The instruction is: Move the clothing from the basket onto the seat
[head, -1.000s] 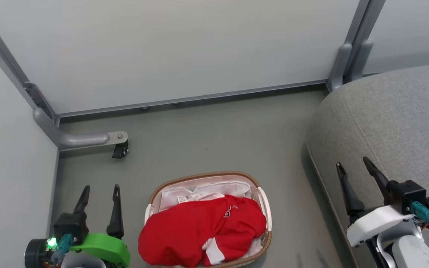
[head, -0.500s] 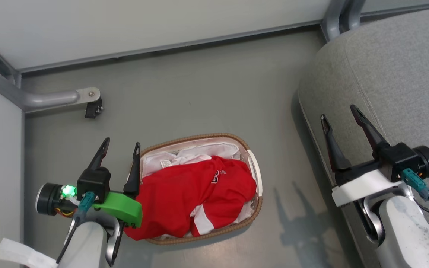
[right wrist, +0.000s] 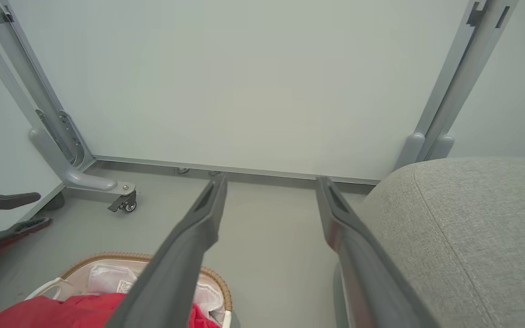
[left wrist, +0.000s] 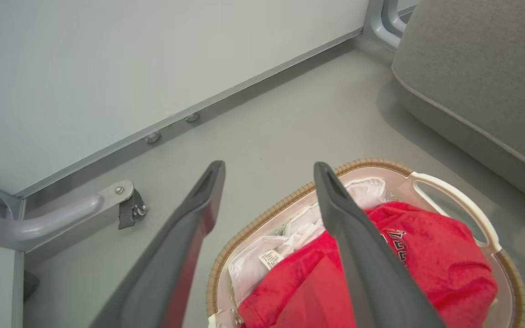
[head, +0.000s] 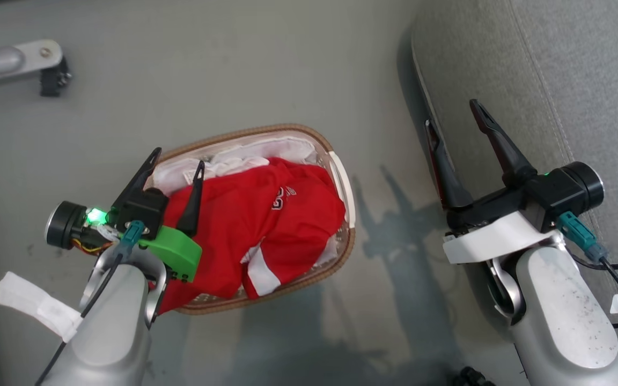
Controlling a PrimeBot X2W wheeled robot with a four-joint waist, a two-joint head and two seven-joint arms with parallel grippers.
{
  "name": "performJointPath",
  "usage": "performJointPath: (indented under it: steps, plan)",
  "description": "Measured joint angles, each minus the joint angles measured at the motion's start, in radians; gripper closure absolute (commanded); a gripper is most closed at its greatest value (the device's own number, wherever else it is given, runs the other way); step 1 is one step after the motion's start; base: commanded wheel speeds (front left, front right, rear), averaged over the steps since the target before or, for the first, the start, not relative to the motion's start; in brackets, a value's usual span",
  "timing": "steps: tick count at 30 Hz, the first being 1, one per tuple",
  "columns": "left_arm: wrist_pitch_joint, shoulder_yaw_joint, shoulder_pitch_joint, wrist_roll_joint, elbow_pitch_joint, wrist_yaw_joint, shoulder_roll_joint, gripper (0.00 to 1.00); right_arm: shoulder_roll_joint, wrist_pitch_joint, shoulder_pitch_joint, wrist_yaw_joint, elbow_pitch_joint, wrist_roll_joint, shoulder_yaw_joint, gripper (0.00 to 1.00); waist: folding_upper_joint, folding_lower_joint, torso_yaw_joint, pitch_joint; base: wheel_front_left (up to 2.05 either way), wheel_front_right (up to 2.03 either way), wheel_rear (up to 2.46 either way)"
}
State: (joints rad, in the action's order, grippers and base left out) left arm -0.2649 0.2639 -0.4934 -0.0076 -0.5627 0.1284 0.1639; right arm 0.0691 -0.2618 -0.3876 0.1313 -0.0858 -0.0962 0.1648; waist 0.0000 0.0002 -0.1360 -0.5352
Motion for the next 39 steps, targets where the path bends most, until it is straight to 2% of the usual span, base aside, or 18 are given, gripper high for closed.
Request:
performJointPath:
  steps: [11,22,27,33,37,38,39]
  plan:
    - [0.0,0.166,-0.13,-0.044,-0.261,0.001,0.061,0.0,-0.016,0.0,-0.014,0.0,-0.003,-0.024,0.035,0.0,0.0,-0.0001,-0.093,-0.142,0.0,0.0,0.0]
    - [0.011,0.261,-0.269,-0.034,-0.56,0.001,0.067,0.0,-0.017,0.0,-0.014,0.0,0.012,-0.061,0.066,0.0,0.0,-0.0001,-0.163,-0.236,0.0,0.0,0.0]
    - [0.083,0.272,-0.325,-0.041,-0.665,0.003,0.051,0.0,-0.017,0.0,-0.016,0.0,0.017,-0.071,0.077,0.0,0.0,-0.0001,-0.183,-0.27,0.0,0.0,0.0]
    - [0.191,0.291,-0.344,-0.042,-0.707,-0.002,0.047,0.0,-0.018,0.0,-0.025,0.0,0.023,-0.086,0.096,0.0,0.0,-0.0001,-0.2,-0.297,0.0,0.0,0.0]
    - [0.217,0.305,-0.356,-0.035,-0.713,-0.011,0.049,0.0,-0.018,0.0,-0.034,0.0,0.035,-0.09,0.104,0.0,0.0,-0.0001,-0.206,-0.309,0.0,0.0,0.0]
    - [0.224,0.306,-0.357,-0.036,-0.714,-0.015,0.049,0.09,-0.018,0.0,-0.034,0.0,0.037,-0.09,0.104,0.0,0.0,-0.0001,-0.206,-0.311,0.0,0.0,0.0]
    - [0.235,0.308,-0.359,-0.036,-0.715,-0.015,0.049,0.58,-0.018,0.0,-0.035,0.0,0.038,-0.09,0.105,0.0,0.0,-0.0001,-0.206,-0.313,0.0,0.0,0.0]
